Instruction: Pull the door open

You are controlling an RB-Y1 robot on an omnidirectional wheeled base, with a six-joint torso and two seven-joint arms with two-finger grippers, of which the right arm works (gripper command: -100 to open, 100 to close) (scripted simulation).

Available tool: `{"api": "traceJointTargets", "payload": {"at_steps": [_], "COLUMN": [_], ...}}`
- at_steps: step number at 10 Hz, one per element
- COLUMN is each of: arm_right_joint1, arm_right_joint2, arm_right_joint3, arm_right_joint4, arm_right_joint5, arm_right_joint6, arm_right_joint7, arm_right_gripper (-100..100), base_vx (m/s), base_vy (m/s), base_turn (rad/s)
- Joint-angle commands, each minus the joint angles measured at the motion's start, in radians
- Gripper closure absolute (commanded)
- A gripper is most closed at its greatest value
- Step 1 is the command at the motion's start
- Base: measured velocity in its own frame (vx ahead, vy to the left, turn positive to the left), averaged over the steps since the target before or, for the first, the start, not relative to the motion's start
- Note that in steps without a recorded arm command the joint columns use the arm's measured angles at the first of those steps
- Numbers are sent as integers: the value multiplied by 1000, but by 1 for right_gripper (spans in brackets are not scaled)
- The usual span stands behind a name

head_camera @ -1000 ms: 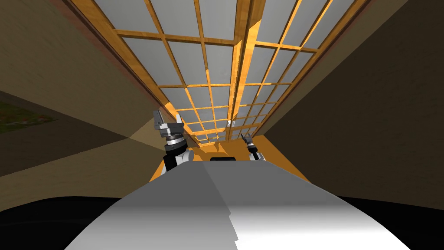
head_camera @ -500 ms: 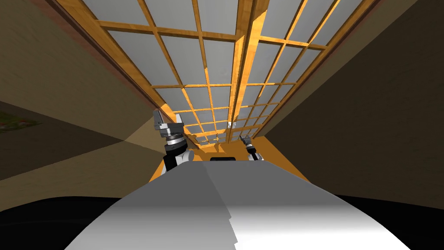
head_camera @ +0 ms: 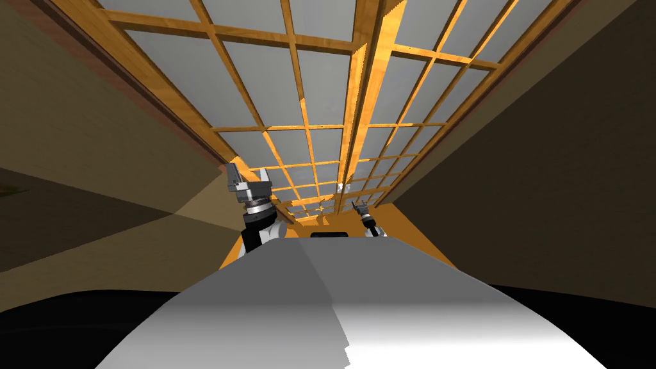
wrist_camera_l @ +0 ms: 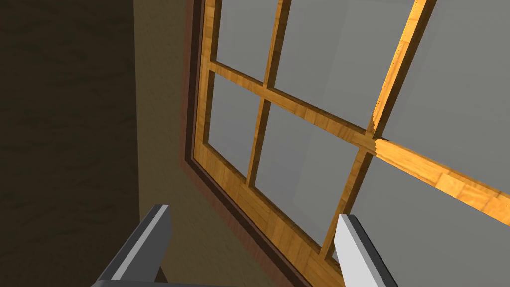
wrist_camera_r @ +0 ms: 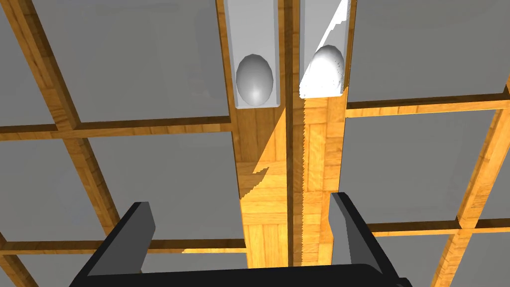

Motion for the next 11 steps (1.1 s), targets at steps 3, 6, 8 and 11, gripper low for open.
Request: {"api": "traceJointTargets", "payload": {"at_steps": [3,6,8,11], "arm_right_joint1": [-28,3,27,59], "arm_right_joint2": [5,-8,-19,-31], "arm_right_joint3": [-18,-21,-26,-32], "arm_right_joint4": [72,68,73,65], "arm_right_joint5": [30,8,-13,-44], "arm_right_joint6": [-24,-15,-7,5], "arm_right_joint7": [39,42,52,68], "arm_right_gripper": [-100,-100,-100,-100], "base_vx": [168,-50,-163,-160], "base_vy": [11,-17,-52,-45], "base_turn": [2,-6,4,17]}}
